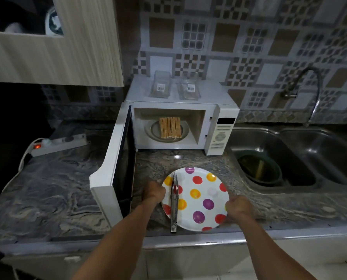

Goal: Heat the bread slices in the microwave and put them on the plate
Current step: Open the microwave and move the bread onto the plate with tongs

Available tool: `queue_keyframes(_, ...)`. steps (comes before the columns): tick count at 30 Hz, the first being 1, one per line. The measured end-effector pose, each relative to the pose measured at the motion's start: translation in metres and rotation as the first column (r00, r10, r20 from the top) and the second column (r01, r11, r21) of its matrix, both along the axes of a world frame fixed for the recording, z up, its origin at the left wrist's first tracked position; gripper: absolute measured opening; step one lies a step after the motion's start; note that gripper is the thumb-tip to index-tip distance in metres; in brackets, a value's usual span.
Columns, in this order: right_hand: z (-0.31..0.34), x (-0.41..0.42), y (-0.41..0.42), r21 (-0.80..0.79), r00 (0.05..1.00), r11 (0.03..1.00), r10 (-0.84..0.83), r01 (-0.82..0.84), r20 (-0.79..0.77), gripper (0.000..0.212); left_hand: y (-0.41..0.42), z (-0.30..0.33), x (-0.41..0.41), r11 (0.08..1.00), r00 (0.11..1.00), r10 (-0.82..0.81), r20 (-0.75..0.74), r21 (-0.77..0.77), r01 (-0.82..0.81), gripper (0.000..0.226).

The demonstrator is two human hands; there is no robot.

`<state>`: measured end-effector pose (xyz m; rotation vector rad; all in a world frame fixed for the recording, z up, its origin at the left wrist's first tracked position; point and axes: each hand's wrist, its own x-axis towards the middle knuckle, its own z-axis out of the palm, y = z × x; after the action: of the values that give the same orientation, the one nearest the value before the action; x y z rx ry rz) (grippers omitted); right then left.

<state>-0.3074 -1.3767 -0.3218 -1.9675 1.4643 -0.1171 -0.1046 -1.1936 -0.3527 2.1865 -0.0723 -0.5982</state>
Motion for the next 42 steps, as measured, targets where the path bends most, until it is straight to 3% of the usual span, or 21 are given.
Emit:
queue_keyframes(8, -0.013, 0.064, -0.023, -0.017, 0.977, 0.979, 0.202, -0.204, -0.066, 0.026, 0.013, -0.016, 0.024, 0.987, 0.992, 0.110, 0.055, 0.114, -0.116, 0.042)
queue_keyframes(19, -0.025, 0.112, -0.041, -0.063, 0.870, 0.885, 0.437, -0.461, -0.229, 0.026, 0.029, 0.000, 0.014, 0.957, 0.981, 0.146, 0.130, 0.234, -0.174, 0.038)
queue_keyframes(24, -0.018, 0.114, -0.023, -0.222, 0.842, 0.818, 0.475, -0.530, -0.257, 0.034, 0.025, 0.015, 0.012, 0.934, 0.979, 0.121, 0.164, 0.316, -0.168, 0.043)
queue_keyframes(28, -0.015, 0.118, 0.015, -0.172, 0.682, 0.660, 0.701, -0.732, -0.210, 0.051, 0.013, 0.022, 0.021, 0.940, 0.972, 0.167, 0.166, 0.269, -0.208, 0.055)
queue_keyframes(32, -0.011, 0.117, 0.062, -0.038, 0.524, 0.533, 0.813, -0.845, -0.254, 0.071, 0.003, 0.020, 0.027, 0.967, 0.986, 0.146, 0.081, 0.200, -0.159, 0.074)
queue_keyframes(35, -0.019, 0.118, 0.084, 0.020, 0.517, 0.536, 0.823, -0.844, -0.235, 0.071, -0.006, 0.014, 0.026, 0.989, 0.993, 0.114, -0.017, 0.092, -0.112, 0.075)
queue_keyframes(40, -0.013, 0.122, 0.075, 0.043, 0.585, 0.605, 0.784, -0.795, -0.207, 0.033, -0.013, 0.018, 0.028, 0.986, 0.981, 0.161, -0.104, -0.032, -0.165, 0.052)
queue_keyframes(42, -0.008, 0.122, 0.062, 0.088, 0.657, 0.666, 0.745, -0.740, -0.115, 0.033, -0.019, 0.029, 0.032, 0.969, 0.959, 0.192, -0.207, -0.117, -0.219, 0.036)
